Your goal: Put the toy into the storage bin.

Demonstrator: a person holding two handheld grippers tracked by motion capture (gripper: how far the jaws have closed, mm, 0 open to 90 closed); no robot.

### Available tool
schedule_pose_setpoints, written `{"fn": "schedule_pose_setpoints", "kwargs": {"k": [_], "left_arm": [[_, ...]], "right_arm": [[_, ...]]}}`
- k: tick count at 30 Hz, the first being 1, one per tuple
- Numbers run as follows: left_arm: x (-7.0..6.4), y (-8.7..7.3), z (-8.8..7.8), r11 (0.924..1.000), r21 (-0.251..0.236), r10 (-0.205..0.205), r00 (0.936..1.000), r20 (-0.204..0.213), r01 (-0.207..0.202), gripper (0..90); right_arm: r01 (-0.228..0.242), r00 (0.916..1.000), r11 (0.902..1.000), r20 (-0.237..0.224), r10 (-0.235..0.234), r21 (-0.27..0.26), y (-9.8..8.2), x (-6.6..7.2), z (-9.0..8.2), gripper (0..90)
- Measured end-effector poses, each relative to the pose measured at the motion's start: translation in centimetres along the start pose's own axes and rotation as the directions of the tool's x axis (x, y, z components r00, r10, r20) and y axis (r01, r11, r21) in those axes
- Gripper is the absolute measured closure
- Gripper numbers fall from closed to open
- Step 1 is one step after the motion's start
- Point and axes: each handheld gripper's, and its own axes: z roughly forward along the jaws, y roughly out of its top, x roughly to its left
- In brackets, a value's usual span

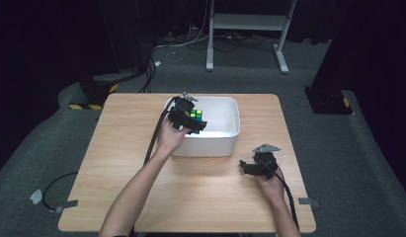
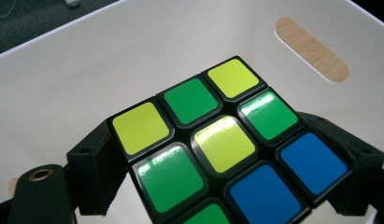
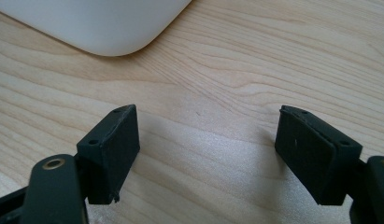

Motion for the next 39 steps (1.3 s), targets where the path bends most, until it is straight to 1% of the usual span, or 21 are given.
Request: {"fn": "schedule_pose_setpoints", "kwargs": {"k": [4, 21, 24, 32, 39], "left_arm": [[0.2, -0.3, -0.2, 1.0, -0.006, -0.004, 1.0, 0.001, 0.004, 15.6], [-0.2, -0.8, -1.3, 0.9997, -0.016, 0.017, 0.9998, -0.01, -0.017, 15.5], [-0.1, -0.9, -1.5, 0.9997, -0.024, 0.011, 0.9999, -0.006, -0.011, 15.5], [0.3, -1.6, -1.9, 0.9996, -0.027, -0.003, 0.9999, -0.012, 0.002, 15.5], [0.7, -2.0, -2.3, 0.9996, -0.029, -0.005, 0.9998, -0.02, 0.004, 15.5]], "right_arm": [[-0.002, 1.0, 1.0, 0.0, 0.002, 0.0, 0.0, 0.0, 0.0, 21.7], [0.0, 1.0, 1.0, 0.0, 0.0, 0.0, 0.0, 0.0, 0.0, 21.7], [-0.002, 1.0, 1.0, 0.0, 0.002, 0.001, 0.0, 0.0, 0.0, 21.7], [0.0, 1.0, 1.0, 0.0, 0.0, 0.0, 0.0, 0.0, 0.0, 21.7], [0.0, 1.0, 1.0, 0.0, 0.0, 0.0, 0.0, 0.0, 0.0, 21.8]]}}
